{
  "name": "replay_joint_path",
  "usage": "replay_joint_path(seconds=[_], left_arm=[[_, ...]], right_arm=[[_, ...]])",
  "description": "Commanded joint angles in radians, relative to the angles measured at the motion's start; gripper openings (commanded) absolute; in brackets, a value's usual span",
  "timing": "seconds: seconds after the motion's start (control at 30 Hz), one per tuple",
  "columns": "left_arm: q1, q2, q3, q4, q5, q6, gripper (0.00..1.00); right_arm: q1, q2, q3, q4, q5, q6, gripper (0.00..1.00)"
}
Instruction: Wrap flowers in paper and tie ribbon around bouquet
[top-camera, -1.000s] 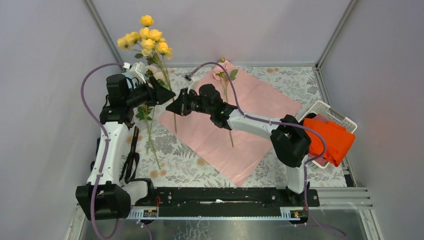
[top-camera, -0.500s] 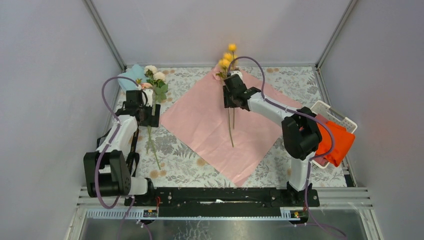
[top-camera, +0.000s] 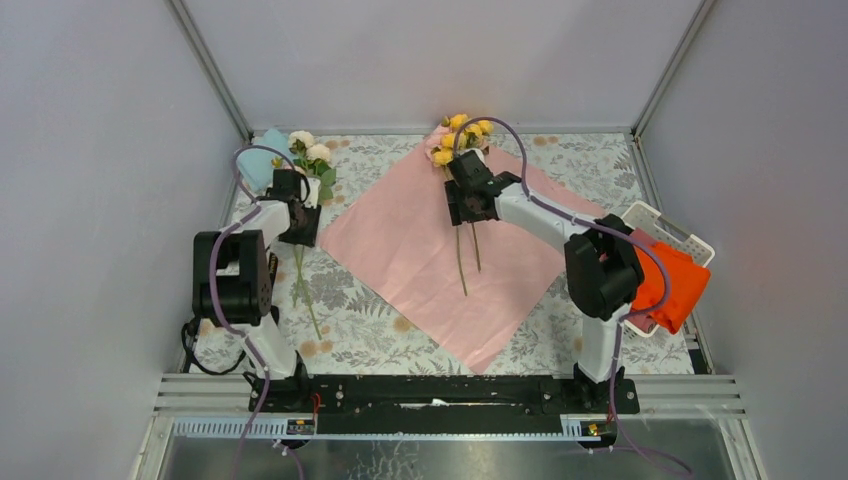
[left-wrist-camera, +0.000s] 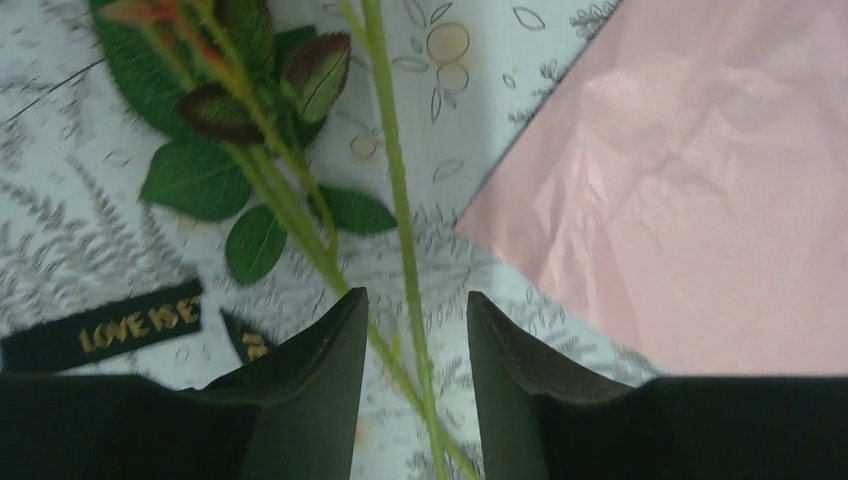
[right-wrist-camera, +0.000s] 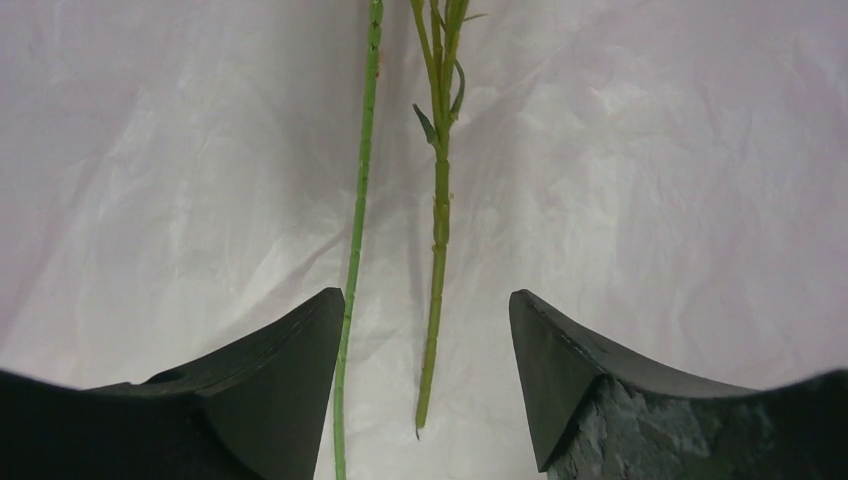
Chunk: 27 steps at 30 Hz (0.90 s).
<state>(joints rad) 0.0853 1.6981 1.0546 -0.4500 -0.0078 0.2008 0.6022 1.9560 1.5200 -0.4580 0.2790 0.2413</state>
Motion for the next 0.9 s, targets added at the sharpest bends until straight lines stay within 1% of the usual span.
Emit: replay_joint_path(seconds=[0.0, 0.1, 0.13, 0.2, 0.23, 0.27, 0.33, 0.4, 0.47, 0.53, 0.63, 0.7, 0.77, 0.87], left_arm=[[-0.004, 0.129, 0.066, 0.044, -0.015, -0.015, 0.44], [-0.004, 0.191, 0.096, 0.047, -0.031, -0.028, 0.3], [-0.005, 0.204, 0.103, 0.043, -0.031, -0.033, 0.23], [-0.003, 0.215, 0.114, 0.023, -0.013, -0.045, 0.02], [-0.001, 0.208, 0.12, 0.007, -0.006, -0.055, 0.0], [0.006, 0.193, 0.125, -0.012, 0.002, -0.071, 0.0], [0.039, 0.129, 0.136, -0.038, 0.079, -0.103, 0.0], [0.084, 0.044, 0.162, -0.068, 0.173, -0.139, 0.0], [0.122, -0.054, 0.191, -0.086, 0.301, -0.175, 0.0], [0.139, -0.159, 0.209, -0.076, 0.412, -0.227, 0.0], [0.139, -0.323, 0.196, 0.005, 0.614, -0.36, 0.0], [0.12, -0.396, 0.18, 0.091, 0.725, -0.473, 0.0], [0.073, -0.445, 0.184, 0.142, 0.752, -0.55, 0.0], [-0.006, -0.492, 0.187, 0.195, 0.735, -0.604, 0.0]], right_arm=[[0.004, -0.134, -0.033, 0.001, -0.001, -0.022, 0.7], [0.004, -0.171, -0.067, 0.021, -0.029, -0.023, 0.7], [0.004, -0.182, -0.077, 0.025, -0.028, -0.023, 0.7], [0.005, -0.203, -0.09, 0.027, -0.021, -0.025, 0.7], [0.005, -0.213, -0.093, 0.026, -0.02, -0.026, 0.7], [0.005, -0.223, -0.095, 0.022, -0.016, -0.031, 0.7], [0.006, -0.246, -0.096, 0.022, -0.021, -0.042, 0.7], [0.006, -0.273, -0.1, 0.036, -0.056, -0.064, 0.7], [0.016, -0.307, -0.111, 0.075, -0.136, -0.1, 0.7], [0.043, -0.347, -0.139, 0.162, -0.254, -0.134, 0.7], [0.132, -0.403, -0.195, 0.37, -0.444, -0.149, 0.71], [0.184, -0.4, -0.221, 0.587, -0.579, -0.104, 0.72], [0.223, -0.356, -0.213, 0.776, -0.664, -0.016, 0.76], [0.243, -0.258, -0.163, 1.017, -0.73, 0.174, 0.83]])
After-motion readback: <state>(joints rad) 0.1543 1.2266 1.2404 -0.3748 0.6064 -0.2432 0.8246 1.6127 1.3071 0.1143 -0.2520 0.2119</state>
